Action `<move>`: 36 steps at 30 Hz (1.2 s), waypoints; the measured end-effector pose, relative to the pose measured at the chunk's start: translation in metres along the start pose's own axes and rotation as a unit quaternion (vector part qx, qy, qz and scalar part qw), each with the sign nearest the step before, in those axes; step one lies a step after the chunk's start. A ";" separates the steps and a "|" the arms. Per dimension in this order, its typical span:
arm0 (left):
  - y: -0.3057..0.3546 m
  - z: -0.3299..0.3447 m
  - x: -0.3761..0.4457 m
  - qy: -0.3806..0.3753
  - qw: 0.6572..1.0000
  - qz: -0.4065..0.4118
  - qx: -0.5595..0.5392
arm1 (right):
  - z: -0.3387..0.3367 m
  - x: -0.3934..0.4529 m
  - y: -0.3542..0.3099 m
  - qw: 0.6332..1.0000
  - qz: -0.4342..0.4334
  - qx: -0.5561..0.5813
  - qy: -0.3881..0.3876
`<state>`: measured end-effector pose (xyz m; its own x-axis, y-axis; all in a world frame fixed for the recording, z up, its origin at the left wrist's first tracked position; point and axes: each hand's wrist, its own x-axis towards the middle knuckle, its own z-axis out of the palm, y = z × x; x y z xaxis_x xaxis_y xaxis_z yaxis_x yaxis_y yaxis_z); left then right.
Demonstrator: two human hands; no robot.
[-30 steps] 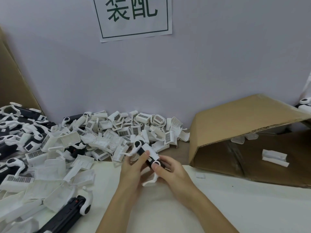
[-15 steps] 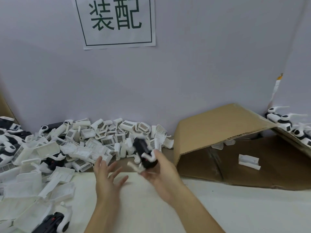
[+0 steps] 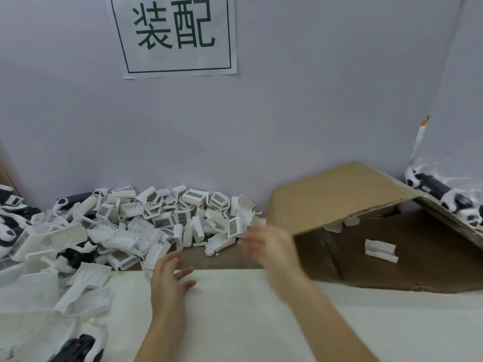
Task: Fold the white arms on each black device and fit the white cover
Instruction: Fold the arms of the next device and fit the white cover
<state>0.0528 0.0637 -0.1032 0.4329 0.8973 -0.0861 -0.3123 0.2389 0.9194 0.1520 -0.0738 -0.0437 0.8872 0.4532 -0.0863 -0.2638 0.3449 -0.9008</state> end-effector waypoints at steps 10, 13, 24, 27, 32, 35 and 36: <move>-0.007 0.001 -0.007 -0.013 0.988 0.040 0.151 | -0.006 -0.014 0.075 0.961 -0.058 -0.262 -0.073; -0.003 0.001 -0.015 -0.035 0.971 0.075 0.226 | -0.007 -0.012 0.075 0.962 -0.059 -0.254 -0.077; 0.104 -0.018 -0.044 -0.251 0.511 0.015 0.822 | -0.013 -0.008 0.073 0.971 -0.040 -0.224 -0.079; 0.127 -0.039 -0.044 -0.178 0.436 0.048 0.881 | -0.014 -0.007 0.074 0.969 -0.038 -0.229 -0.079; 0.141 -0.072 -0.041 -0.184 0.329 -0.039 0.925 | -0.014 -0.008 0.074 0.968 -0.042 -0.233 -0.082; 0.132 -0.084 -0.040 -0.191 0.335 -0.004 0.923 | -0.014 -0.009 0.073 0.969 -0.043 -0.227 -0.081; 0.130 -0.086 -0.038 -0.191 0.344 0.014 0.919 | -0.014 -0.009 0.073 0.970 -0.042 -0.227 -0.080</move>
<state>-0.0776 0.0925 -0.0134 0.6400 0.6919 -0.3343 0.5896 -0.7212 -0.3638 0.1300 -0.0642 -0.1144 0.8188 0.5732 0.0305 0.0336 0.0051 -0.9994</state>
